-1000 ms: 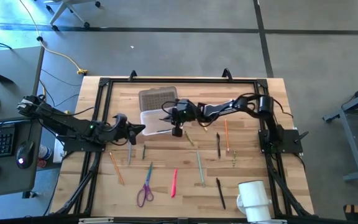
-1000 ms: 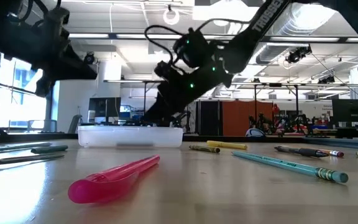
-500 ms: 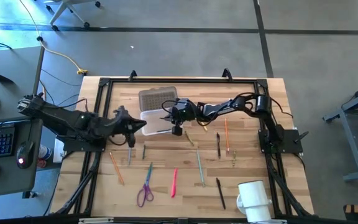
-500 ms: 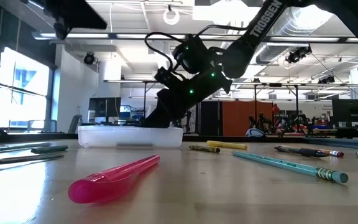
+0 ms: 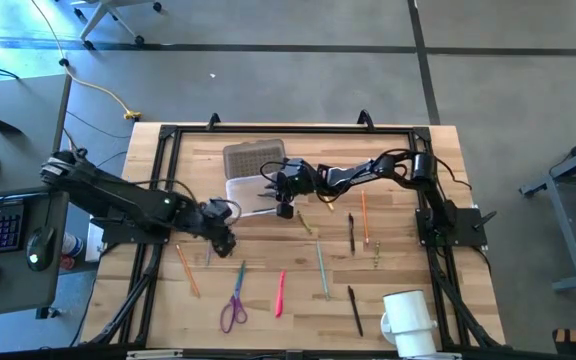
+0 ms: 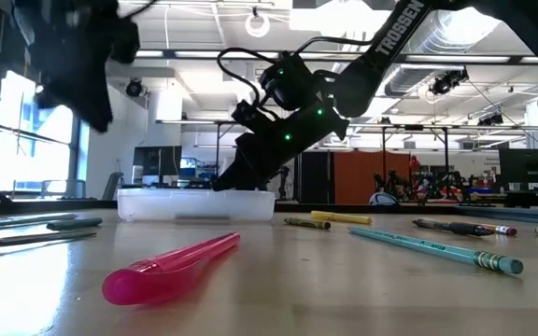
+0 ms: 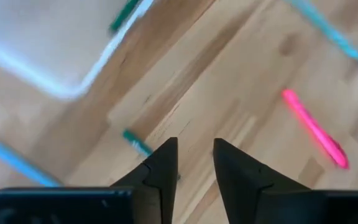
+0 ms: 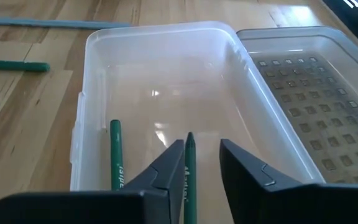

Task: Pick & place school supplies into a supply box
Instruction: Put the green crayon into the transparent supply box

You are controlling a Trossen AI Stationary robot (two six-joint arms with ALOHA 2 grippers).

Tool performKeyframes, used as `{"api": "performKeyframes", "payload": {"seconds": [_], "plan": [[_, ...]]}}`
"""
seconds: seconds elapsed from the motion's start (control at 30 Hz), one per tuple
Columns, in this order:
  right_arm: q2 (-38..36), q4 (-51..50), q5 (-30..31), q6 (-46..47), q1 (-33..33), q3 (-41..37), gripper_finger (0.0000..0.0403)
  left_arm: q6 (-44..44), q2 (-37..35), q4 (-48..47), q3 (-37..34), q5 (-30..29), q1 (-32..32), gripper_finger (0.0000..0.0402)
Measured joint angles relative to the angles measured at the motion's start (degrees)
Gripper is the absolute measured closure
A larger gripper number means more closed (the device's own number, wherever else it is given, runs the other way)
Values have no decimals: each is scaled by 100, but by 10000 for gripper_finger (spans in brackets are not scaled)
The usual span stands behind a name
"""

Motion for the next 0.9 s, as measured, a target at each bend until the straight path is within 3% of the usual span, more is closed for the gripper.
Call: {"api": "performKeyframes", "payload": {"seconds": [0.1, 0.47, 0.77, 0.9], "plan": [[-1, 0, 0, 0, 0, 0, 313, -722, 499, 6, 0, 229, 0, 259], [-1, 0, -25, -7, 0, 0, 313, -1738, 2157, 170, 2, 230, 2, 259], [-3, 27, -39, -2, 2, 0, 316, -1795, 2321, 277, 13, 249, 2, 259], [-3, 44, -128, -2, 4, 0, 319, -1427, 2323, 74, 17, 249, 2, 264]]}}
